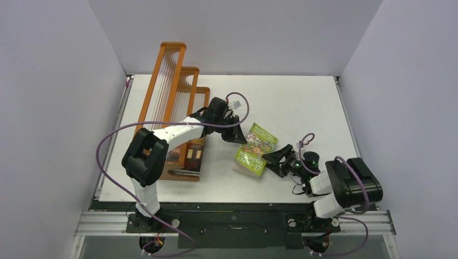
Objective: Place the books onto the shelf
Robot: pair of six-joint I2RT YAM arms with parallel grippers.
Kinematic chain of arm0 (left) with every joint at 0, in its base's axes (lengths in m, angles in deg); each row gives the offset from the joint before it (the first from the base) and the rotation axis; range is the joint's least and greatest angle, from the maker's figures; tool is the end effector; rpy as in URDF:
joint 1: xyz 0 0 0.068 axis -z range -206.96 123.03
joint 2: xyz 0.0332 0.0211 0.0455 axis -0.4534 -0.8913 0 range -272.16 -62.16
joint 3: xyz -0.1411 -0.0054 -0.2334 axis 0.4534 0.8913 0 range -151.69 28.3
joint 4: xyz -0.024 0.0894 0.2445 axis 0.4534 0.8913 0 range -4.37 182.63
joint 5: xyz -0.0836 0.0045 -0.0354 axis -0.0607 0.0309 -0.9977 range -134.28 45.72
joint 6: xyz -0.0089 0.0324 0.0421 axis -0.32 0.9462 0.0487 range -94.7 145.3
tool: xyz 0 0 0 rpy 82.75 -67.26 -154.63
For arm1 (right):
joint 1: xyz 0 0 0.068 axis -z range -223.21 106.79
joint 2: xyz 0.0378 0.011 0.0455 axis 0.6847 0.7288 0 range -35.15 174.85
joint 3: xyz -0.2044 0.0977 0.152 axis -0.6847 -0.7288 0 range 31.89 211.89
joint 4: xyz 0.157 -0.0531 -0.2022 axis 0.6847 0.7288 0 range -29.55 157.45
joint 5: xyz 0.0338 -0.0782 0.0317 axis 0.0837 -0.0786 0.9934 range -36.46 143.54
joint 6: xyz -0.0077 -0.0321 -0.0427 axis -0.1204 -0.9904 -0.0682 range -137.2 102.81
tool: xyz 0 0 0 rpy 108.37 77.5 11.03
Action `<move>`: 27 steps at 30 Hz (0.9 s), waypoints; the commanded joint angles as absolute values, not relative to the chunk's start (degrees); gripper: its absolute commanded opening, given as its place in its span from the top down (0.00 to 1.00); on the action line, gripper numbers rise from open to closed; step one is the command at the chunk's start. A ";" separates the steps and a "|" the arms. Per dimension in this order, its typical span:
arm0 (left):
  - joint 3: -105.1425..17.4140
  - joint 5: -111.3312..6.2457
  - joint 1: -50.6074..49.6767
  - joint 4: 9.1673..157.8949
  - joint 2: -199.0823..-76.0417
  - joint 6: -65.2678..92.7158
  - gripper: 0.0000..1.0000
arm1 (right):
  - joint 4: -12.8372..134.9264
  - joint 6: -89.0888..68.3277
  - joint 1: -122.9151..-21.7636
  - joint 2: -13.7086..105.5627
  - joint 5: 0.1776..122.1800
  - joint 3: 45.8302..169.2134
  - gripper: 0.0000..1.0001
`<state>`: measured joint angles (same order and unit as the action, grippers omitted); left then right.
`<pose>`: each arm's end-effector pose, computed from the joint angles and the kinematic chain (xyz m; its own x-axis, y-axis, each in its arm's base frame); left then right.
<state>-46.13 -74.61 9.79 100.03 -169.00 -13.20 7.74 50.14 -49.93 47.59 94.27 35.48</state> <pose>0.3155 -0.2580 0.2092 -0.9511 0.0395 -0.3065 0.2572 0.6511 -0.7141 0.1781 0.0445 0.1010 -0.7877 0.6113 -0.0769 0.1503 0.3118 0.9382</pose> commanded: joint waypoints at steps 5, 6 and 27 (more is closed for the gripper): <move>-45.20 -78.19 9.77 95.08 -166.16 -14.43 1.00 | -31.95 66.63 -53.98 63.59 95.46 36.98 0.42; -45.00 -78.07 9.77 95.15 -166.09 -14.34 1.00 | -32.02 66.58 -55.37 63.48 94.85 37.25 0.43; -58.77 -63.04 11.61 114.78 -152.85 -3.30 0.17 | -24.72 66.89 -55.79 54.61 88.54 37.16 1.00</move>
<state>-48.86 -70.37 10.40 107.37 -163.15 -9.70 -20.17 68.39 -56.01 59.54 89.96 35.66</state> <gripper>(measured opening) 0.808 0.236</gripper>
